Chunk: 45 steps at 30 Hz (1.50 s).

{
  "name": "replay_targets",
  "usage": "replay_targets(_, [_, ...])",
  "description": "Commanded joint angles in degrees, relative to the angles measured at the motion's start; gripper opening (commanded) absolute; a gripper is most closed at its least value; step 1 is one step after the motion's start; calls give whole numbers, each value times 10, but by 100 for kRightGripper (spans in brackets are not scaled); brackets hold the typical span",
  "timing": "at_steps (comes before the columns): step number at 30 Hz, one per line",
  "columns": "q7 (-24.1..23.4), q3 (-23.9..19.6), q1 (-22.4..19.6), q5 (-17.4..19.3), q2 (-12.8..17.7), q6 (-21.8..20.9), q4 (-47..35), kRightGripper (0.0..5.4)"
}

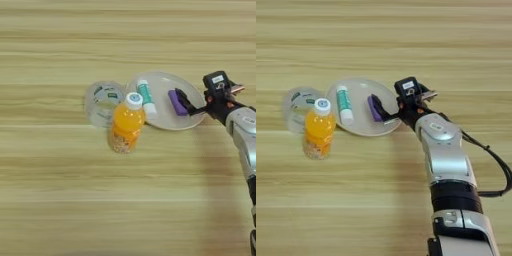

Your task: Move the objects on the table

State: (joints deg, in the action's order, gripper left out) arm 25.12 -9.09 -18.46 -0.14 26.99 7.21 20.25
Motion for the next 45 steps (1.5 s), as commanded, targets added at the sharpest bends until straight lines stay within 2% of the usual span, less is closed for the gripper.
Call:
replay_targets(1, [-1, 1, -44, 3, 21, -4, -24, 535])
replay_targets(15, [5, 37, -47, -12, 15, -12, 8, 535])
replay_targets(24, [21, 34, -60, 7, 8, -3, 36, 535])
replay_targets(45, [29, 39, -71, 0, 8, -7, 88, 535])
